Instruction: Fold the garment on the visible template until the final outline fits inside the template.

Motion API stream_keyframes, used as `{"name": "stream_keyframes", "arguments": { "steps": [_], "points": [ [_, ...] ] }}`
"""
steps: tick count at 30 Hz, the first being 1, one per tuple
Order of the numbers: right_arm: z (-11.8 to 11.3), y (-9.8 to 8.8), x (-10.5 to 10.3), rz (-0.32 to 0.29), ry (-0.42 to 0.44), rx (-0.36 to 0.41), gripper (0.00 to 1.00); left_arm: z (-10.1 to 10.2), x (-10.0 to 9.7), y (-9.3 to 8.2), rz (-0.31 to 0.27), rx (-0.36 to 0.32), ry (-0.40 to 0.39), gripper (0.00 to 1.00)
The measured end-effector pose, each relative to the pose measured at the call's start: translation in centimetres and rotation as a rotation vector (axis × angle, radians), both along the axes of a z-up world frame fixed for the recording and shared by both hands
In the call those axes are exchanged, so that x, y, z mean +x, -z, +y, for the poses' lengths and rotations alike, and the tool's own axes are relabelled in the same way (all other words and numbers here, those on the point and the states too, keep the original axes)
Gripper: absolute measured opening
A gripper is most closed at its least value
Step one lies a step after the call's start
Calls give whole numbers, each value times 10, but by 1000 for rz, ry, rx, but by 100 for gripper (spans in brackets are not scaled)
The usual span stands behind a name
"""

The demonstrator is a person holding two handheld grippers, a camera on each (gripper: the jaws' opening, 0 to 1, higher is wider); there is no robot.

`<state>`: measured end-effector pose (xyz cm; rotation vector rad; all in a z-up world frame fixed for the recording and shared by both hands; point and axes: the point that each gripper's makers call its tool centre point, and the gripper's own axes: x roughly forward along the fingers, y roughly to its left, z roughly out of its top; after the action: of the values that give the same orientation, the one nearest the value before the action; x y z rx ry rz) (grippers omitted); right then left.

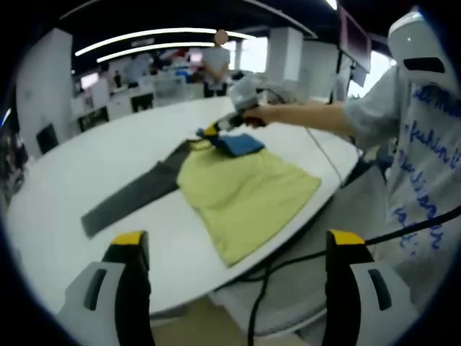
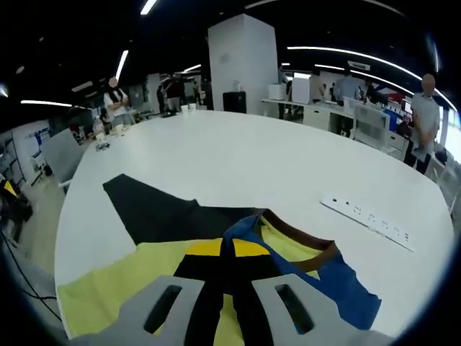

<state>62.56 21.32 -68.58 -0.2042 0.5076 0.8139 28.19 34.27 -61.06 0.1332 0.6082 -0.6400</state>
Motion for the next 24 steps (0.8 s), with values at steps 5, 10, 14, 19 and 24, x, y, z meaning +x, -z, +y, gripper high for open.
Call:
{"name": "stream_keyframes", "arguments": {
  "steps": [5, 10, 14, 19, 24],
  "points": [
    [3, 5, -2, 8, -3, -6, 3, 0, 0, -1, -2, -1, -3, 98],
    [7, 12, -1, 15, -7, -12, 3, 1, -1, -1, -3, -4, -9, 98],
    [10, 13, -5, 22, -12, -14, 3, 3, -1, 0, -1, -5, -18, 98],
    [14, 18, -7, 29, -18, -21, 3, 2, -1, 1, 1, -11, -22, 98],
    [15, 24, 1, 38, -24, -30, 3, 4, 1, 0, -6, -12, -35, 97]
  ]
}}
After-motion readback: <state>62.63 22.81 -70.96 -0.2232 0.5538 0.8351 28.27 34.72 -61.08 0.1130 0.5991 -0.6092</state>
